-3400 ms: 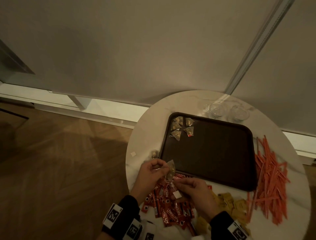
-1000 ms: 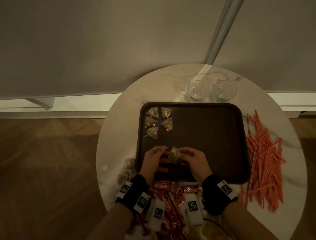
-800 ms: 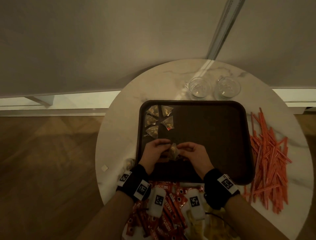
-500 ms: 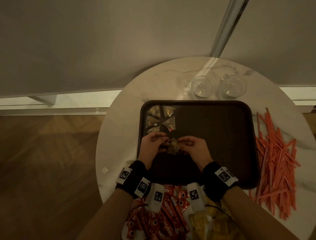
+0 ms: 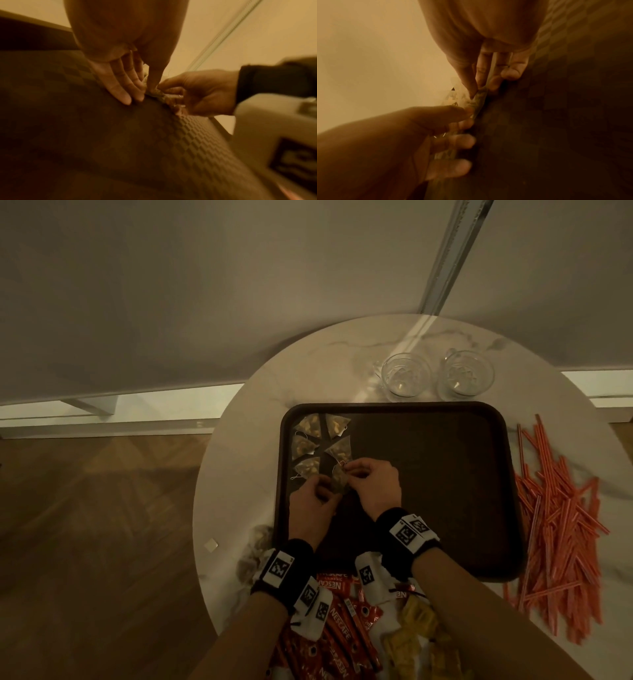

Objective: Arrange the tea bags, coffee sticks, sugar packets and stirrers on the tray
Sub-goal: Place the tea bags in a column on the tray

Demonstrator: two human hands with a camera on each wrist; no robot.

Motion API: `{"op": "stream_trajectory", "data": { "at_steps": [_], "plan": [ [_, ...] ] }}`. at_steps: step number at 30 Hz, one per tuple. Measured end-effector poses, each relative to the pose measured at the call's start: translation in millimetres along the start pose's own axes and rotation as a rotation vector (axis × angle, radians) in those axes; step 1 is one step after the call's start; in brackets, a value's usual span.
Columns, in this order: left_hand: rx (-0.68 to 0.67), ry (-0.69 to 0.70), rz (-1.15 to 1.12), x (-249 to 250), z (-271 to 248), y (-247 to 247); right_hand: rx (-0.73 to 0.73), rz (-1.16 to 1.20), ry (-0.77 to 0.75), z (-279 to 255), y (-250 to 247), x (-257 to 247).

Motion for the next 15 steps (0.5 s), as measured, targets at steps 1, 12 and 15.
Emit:
{"op": "stream_trajectory", "data": {
  "at_steps": [1,12,15],
  "plan": [
    [-0.004,0.017,0.031,1,2,0,-0.001,-0.047,-0.019,0,0,0],
    [-0.054,0.054,0.134,5,16,-9,-0.079,-0.256,-0.14,6,-1,-4],
    [-0.05,0.033,0.095,4,15,-7,-0.072,-0.331,-0.165,1,-2,-3]
  ]
}}
Point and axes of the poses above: each hand's wrist, its own z-axis towards the middle knuckle, its own y-axis out of the palm, x = y × z, the point moved 1 cm from there along z, towards the middle knuckle, and after that the axes turned 4 degrees about -y, right-handed, at the moved point
